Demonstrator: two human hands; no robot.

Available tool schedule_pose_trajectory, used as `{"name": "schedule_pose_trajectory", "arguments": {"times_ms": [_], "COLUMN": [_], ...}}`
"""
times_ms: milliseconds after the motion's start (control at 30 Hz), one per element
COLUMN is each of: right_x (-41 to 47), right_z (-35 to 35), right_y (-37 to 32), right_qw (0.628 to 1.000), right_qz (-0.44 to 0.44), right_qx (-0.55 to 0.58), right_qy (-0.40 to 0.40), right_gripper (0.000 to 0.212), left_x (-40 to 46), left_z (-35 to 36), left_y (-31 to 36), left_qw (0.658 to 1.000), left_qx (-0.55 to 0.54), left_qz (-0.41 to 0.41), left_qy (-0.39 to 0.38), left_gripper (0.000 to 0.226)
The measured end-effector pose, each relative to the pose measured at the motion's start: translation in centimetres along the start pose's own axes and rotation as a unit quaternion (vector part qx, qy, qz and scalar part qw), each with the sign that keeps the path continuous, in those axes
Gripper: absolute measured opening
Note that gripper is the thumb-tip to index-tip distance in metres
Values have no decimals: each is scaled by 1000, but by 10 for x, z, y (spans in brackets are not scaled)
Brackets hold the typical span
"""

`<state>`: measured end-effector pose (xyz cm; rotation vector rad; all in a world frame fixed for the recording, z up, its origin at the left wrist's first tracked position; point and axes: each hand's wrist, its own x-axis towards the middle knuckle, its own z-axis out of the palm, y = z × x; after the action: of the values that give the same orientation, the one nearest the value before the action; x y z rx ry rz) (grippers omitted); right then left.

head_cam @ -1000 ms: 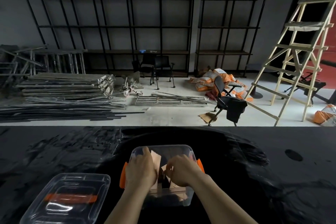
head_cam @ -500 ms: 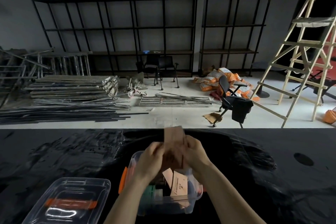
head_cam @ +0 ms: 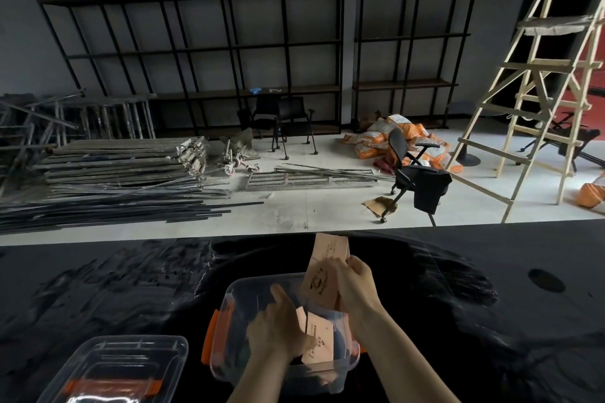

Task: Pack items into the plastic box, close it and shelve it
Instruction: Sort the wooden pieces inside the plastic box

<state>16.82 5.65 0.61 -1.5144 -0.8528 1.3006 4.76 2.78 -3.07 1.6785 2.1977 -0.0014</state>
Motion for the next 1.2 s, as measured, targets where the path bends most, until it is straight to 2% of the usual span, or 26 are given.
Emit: {"name": "schedule_pose_trajectory", "arguments": {"times_ms": [133, 333, 400, 500, 533, 567, 667, 700, 767, 833, 900, 967, 1033, 1067, 1100, 1133, 1200], "right_x": [3, 3, 3, 3, 3, 2, -3, -4, -7, -8, -5, -4, -5, -7, -9, -8, -7], "right_z": [1, -1, -5, -8, -7, -4, 10, 16, 27, 34, 36, 36, 35, 35, 33, 31, 30], "right_y": [0, 2, -1, -9, -11, -13, -14, -13, -14, -18, -20, -19, -18, -19, -22, -22, -24], "right_qw": [1000, 1000, 999, 997, 996, 996, 995, 995, 993, 990, 986, 976, 966, 963, 960, 958, 952], "right_qz": [4, 5, 20, 39, 38, 33, 13, 1, -34, -75, -122, -164, -181, -176, -164, -153, -153], "right_qx": [-3, 6, 31, 61, 59, 49, 23, 22, 31, 33, 4, -52, -61, -39, -6, 21, 45], "right_qy": [9, 3, -10, -38, -49, -60, -93, -99, -106, -112, -118, -131, -176, -200, -225, -243, -262], "right_gripper": [22, 19, 17, 23, 26, 27, 23, 20, 16, 22, 28, 20, 15, 20, 27, 37, 52], "left_x": [1, 2, 13, 25, 32, 35, 10, 10, 3, 0, -2, -5, 0, 4, 7, 9, 10], "left_z": [2, -4, -9, -25, -26, -30, -61, -69, -75, -77, -79, -83, -81, -81, -82, -83, -81], "left_y": [9, 6, 4, -17, -27, -37, -40, -31, -21, -10, -6, 1, 3, 3, 2, 2, 5], "left_qw": [999, 994, 993, 988, 987, 972, 890, 870, 856, 835, 797, 799, 849, 867, 870, 862, 815], "left_qx": [-23, -96, -98, -70, -118, -225, -450, -485, -506, -538, -594, -588, -509, -477, -468, -480, -556], "left_qz": [-32, -56, -67, -134, -103, -46, 43, 55, 77, 77, 83, 116, 134, 136, 140, 144, 133], "left_qy": [17, -26, -24, 7, 29, 50, 65, 75, 78, 85, 67, 36, 38, 57, 73, 79, 94], "left_gripper": [105, 84, 64, 28, 21, 19, 21, 27, 33, 38, 37, 45, 41, 33, 26, 21, 15]}}
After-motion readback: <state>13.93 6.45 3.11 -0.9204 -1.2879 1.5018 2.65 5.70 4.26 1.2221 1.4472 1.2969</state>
